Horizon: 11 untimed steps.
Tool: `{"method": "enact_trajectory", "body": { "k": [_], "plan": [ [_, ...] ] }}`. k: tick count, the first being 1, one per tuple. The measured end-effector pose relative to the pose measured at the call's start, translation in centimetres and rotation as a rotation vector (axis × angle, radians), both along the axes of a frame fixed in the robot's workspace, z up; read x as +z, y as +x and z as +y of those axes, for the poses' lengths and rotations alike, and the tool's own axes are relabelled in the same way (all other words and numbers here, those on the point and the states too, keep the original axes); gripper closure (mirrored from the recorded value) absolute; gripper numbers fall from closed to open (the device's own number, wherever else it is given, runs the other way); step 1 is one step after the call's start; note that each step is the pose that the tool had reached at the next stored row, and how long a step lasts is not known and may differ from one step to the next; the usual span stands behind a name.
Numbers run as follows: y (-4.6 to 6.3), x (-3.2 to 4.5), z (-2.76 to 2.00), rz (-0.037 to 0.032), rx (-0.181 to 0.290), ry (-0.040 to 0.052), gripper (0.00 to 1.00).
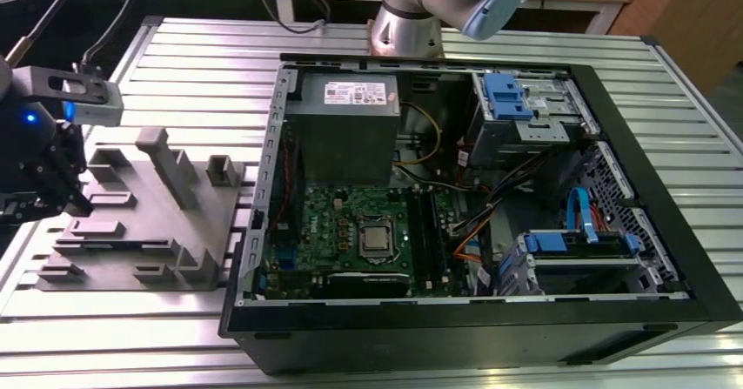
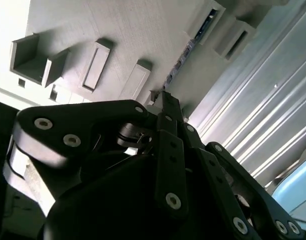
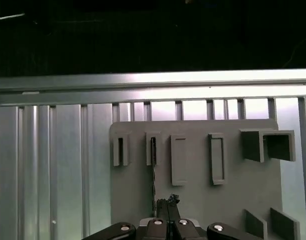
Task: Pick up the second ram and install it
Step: 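Pick up the second ram and move it above second insertion slot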
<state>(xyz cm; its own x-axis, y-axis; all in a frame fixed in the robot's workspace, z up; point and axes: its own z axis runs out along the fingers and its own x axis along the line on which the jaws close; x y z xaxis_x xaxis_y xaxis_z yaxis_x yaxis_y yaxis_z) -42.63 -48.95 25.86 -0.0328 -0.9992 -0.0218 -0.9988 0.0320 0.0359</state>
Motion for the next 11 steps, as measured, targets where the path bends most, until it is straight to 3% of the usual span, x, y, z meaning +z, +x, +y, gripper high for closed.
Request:
{"method": "enact_trajectory", "body": {
  "k": [4, 11],
  "plan": [
    [0.0, -0.14, 0.0, 0.0001, 0.059, 0.0, 0.93],
    [0.0, -0.19, 0.0, -0.0003, 0.05, 0.0, 0.93]
  ]
}}
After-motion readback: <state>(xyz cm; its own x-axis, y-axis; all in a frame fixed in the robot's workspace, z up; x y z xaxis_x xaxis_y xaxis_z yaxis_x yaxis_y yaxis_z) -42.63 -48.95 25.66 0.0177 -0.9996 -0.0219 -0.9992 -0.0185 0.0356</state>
